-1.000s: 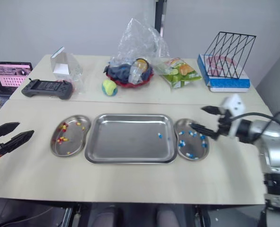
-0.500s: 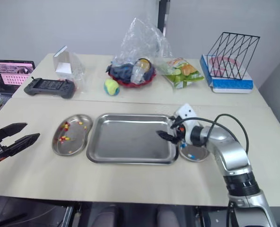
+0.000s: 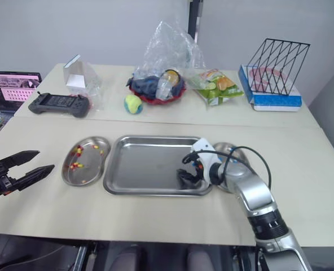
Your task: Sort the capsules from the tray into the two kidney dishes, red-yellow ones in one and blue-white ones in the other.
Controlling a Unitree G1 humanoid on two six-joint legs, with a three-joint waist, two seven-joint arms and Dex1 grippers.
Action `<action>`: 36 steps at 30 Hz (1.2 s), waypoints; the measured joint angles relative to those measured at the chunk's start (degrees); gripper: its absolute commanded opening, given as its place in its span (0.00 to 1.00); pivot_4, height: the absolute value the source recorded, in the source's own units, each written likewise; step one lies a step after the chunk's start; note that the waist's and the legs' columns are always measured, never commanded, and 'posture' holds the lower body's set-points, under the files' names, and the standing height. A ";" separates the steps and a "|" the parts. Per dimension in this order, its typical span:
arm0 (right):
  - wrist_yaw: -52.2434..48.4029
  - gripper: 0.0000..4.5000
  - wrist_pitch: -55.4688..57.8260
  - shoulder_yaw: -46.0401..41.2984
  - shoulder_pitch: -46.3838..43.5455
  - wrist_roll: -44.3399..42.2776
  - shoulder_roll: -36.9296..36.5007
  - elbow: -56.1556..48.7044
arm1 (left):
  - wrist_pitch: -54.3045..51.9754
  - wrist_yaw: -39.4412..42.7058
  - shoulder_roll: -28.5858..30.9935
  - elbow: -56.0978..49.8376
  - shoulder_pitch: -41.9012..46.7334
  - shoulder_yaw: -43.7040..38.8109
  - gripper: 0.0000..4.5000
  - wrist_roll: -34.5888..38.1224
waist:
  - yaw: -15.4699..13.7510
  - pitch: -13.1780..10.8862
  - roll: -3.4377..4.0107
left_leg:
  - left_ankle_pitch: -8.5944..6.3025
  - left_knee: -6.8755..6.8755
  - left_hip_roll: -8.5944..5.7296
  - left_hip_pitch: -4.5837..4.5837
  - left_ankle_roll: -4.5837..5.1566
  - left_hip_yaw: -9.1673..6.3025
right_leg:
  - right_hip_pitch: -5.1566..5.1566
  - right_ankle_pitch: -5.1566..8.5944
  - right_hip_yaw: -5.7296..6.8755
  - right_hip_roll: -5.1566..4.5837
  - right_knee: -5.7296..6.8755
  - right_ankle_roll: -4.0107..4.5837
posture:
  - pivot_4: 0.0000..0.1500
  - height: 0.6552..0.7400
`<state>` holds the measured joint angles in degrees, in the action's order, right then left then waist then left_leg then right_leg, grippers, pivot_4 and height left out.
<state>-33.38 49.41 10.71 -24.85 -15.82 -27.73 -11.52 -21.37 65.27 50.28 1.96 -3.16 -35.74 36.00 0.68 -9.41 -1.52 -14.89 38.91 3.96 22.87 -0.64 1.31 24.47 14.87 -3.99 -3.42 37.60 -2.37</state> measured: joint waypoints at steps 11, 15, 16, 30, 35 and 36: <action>3.06 0.06 3.75 0.04 0.04 0.98 0.59 -1.95 | 1.48 0.58 0.00 0.07 -0.15 0.01 1.00 -0.22 | 0.03 0.01 -0.01 | 0.00 0.00 0.00 -0.01 0.00 0.00 | -0.01 0.00 0.00 0.00 0.00 0.00 | 1.00 0.72; 3.37 0.00 4.27 0.31 0.05 1.12 0.73 -2.69 | 2.00 0.63 0.00 0.32 -0.02 0.83 1.00 -0.58 | 0.07 0.01 -0.01 | 0.00 0.00 0.00 -0.01 0.00 0.00 | -0.01 0.00 0.00 0.00 -0.01 0.00 | 1.00 0.72; 2.91 0.00 4.45 0.31 0.05 1.01 0.54 -2.82 | 2.15 0.67 0.00 0.47 0.05 0.99 1.00 -0.66 | 0.08 0.01 -0.01 | 0.00 0.00 0.00 0.00 0.00 0.00 | -0.01 0.00 0.00 0.00 -0.01 0.00 | 1.00 0.72; -4.80 0.00 5.75 -19.41 -3.32 -9.68 -8.61 4.58 | 5.20 1.11 0.00 5.10 3.99 2.99 1.00 -2.39 | -0.21 -0.01 -0.02 | -0.01 -0.05 -0.01 0.01 0.02 -0.01 | -0.02 0.00 0.03 -0.01 -0.10 0.00 | 1.00 0.72; -8.06 0.00 3.55 -19.80 -0.35 -9.20 -13.35 7.37 | 6.30 1.67 0.00 6.13 5.67 4.48 1.00 -2.74 | 0.25 -0.01 -0.02 | -0.01 -0.06 0.00 0.00 0.02 -0.01 | -0.01 0.00 0.01 0.01 -0.08 0.00 | 1.00 0.72; -8.61 0.00 3.51 -19.79 0.25 -9.32 -13.45 7.36 | 6.36 1.76 0.00 6.51 6.15 4.91 1.00 -2.83 | 0.40 -0.01 -0.02 | -0.01 -0.07 0.01 -0.01 0.03 -0.01 | -0.01 0.00 0.00 0.02 -0.07 0.00 | 1.00 0.72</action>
<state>-41.98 52.91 -9.08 -24.60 -25.13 -41.19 -4.16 -15.01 67.03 50.28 8.47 2.99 -30.83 33.17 1.08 -9.41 -1.54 -14.91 38.84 3.97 22.86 -0.61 1.30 24.46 14.87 -3.99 -3.40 37.53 -2.37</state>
